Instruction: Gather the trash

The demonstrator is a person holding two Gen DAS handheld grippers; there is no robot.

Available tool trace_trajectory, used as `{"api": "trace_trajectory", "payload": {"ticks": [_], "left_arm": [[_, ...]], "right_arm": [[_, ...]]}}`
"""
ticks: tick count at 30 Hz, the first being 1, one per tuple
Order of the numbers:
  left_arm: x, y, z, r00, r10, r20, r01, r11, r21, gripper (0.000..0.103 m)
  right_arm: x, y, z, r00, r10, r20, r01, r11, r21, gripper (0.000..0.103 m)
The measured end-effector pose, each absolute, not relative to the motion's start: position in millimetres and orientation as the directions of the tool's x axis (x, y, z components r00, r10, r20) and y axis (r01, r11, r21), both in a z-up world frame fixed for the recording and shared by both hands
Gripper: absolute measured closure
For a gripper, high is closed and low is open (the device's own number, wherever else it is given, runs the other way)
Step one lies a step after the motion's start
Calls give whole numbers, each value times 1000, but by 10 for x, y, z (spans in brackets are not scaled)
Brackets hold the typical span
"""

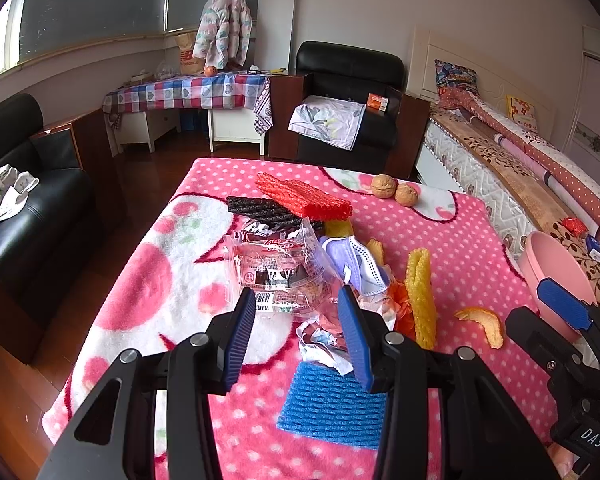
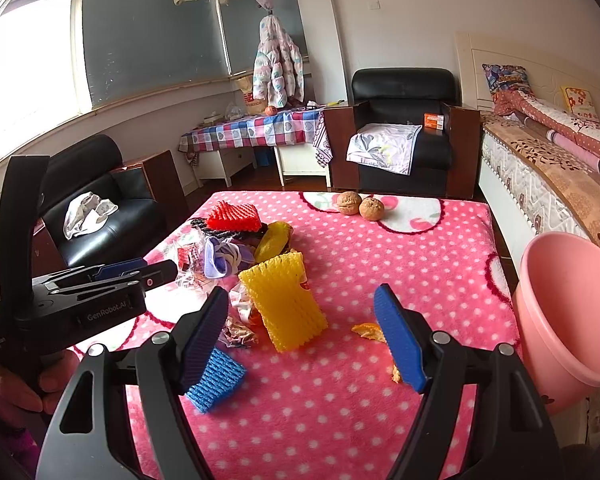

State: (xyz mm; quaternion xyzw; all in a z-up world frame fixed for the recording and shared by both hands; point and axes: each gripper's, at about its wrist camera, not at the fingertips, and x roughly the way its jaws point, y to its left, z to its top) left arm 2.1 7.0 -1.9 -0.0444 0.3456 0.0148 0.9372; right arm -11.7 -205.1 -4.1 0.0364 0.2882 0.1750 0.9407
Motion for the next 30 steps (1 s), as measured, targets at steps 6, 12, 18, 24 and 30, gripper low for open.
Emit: {"api": "trace_trajectory", "payload": {"ticks": [6,12,18,24,30], "left_arm": [[22,64,-18,760,-3,-650,-58,996,-73,60],[7,69,-48,759,-2,-651,-58,996,-71,60],[8,68,-49,758,-4,-652,-58,996,-73,60],[-22,8,-193,756,-6,-654,-54,996,-71,60],[-38,41,-235,760,-33,-649,-31,996,-87,60]], "right_arm": [[-117,-2055,-49,769,353,-533,-308,935,175,27],[-109,-2058,-52,765,356,-536,-306,934,185,27],[-100,-2069,-59,763,355,-540,-304,935,185,27],[-93,-2056,-77,757,362,-545,-312,932,186,28],[-68,-2030,-103,744,368,-557,-318,929,188,28]]}}
